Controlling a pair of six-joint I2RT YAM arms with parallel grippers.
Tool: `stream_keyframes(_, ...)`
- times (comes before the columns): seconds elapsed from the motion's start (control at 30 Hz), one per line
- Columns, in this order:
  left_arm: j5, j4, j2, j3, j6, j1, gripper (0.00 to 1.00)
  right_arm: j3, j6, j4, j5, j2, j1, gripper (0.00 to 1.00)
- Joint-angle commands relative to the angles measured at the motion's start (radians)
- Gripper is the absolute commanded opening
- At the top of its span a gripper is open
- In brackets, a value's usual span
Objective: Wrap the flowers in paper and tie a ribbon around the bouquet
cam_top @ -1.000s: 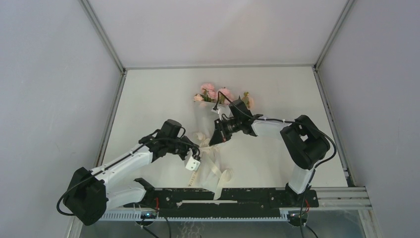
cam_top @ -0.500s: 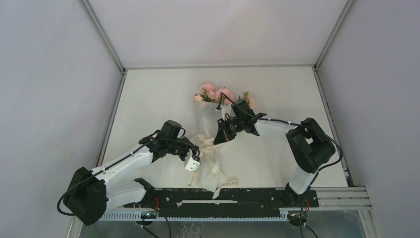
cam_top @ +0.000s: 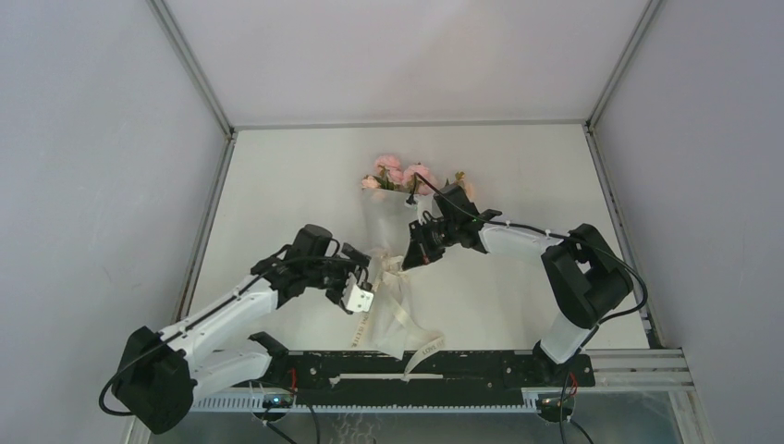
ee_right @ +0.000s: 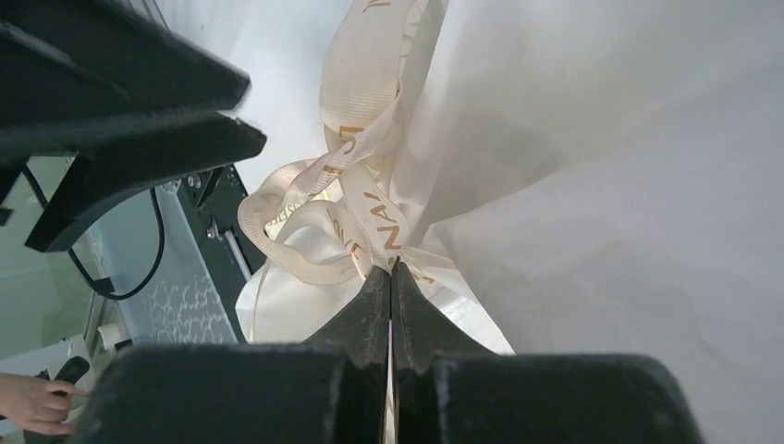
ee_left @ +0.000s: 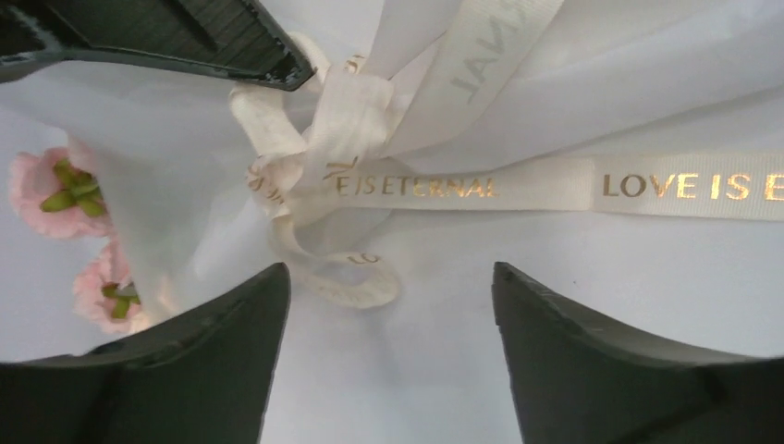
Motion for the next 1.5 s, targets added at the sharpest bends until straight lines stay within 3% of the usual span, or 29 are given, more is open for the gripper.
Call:
stream_keyframes(0.0,-0.068,-0.012,-0.048,0.015,-0.218,0.035,0.98,0.014,-0.024,0.006,-0.006,-0.051,-0.004,0.0)
stream_keyframes(0.1,-0.138,0.071,0.01,0.004,-0.318,0.071,1.0,0.012,-0.025,0.014,-0.023,-0.05,-0.004,0.0)
stream_keyframes(0.2,-0.241,0.217,0.113,-0.026,-0.323,0.072,1.0,0.013,-0.024,0.029,-0.035,-0.048,-0.005,0.0)
stream_keyframes(0.5,-0.253,0.333,0.354,0.079,-0.32,0.072,0.98,-0.007,0.001,0.086,-0.071,-0.045,-0.006,0.0)
stream_keyframes(0.83,-0.244,0.321,0.336,0.066,-0.292,0.064,0.68,-0.007,0.024,0.132,-0.105,-0.022,-0.024,0.0)
stream_keyframes(0.9,-0.235,0.317,0.308,0.063,-0.295,0.059,0.49,-0.007,0.025,0.132,-0.096,-0.024,-0.025,0.0)
stream_keyframes(1.0,-0.215,0.31,0.278,0.051,-0.294,0.054,0.06,-0.007,0.028,0.134,-0.094,-0.026,-0.026,0.0)
stream_keyframes(1.03,-0.211,0.31,0.266,0.046,-0.299,0.054,0.01,-0.007,0.028,0.132,-0.09,-0.028,-0.028,0.0)
stream_keyframes(1.33,-0.287,0.284,0.148,-0.025,-0.294,0.089,0.0,-0.008,0.008,0.035,0.012,-0.09,-0.046,0.0)
stream_keyframes(1.47,-0.302,0.21,0.104,-0.051,-0.223,0.128,0.0,-0.019,0.011,-0.03,0.092,-0.121,-0.064,0.0)
